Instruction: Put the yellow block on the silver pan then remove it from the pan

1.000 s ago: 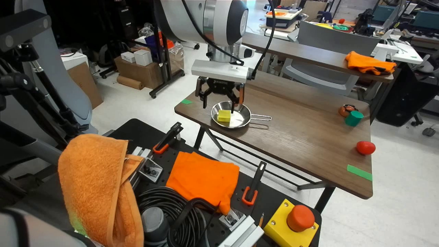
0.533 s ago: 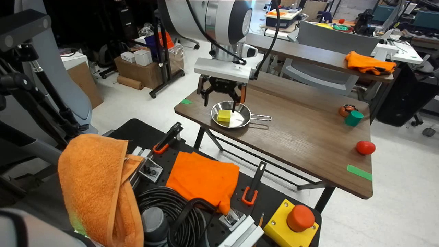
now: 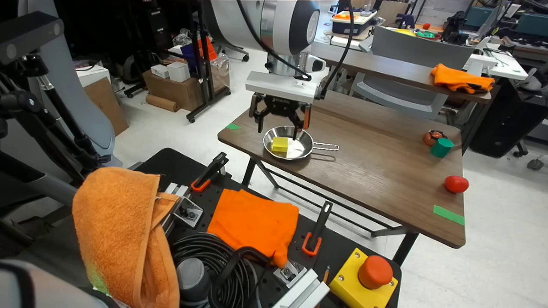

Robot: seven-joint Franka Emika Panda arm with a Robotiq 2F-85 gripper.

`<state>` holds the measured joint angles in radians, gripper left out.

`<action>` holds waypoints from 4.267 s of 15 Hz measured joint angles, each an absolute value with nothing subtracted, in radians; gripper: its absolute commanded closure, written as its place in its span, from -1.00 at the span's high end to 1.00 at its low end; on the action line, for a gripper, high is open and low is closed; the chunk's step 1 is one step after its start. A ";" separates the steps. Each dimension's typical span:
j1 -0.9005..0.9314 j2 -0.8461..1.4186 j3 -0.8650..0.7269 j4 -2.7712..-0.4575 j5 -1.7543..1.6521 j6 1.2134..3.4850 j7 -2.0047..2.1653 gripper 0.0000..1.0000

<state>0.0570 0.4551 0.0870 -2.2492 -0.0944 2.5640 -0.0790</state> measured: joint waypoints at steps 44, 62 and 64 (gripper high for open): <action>0.173 0.484 -0.015 -2.228 -0.241 2.551 0.116 1.00; 0.173 0.491 -0.015 -2.220 -0.241 2.503 0.116 0.31; 0.173 0.491 -0.015 -2.217 -0.241 2.498 0.116 -0.02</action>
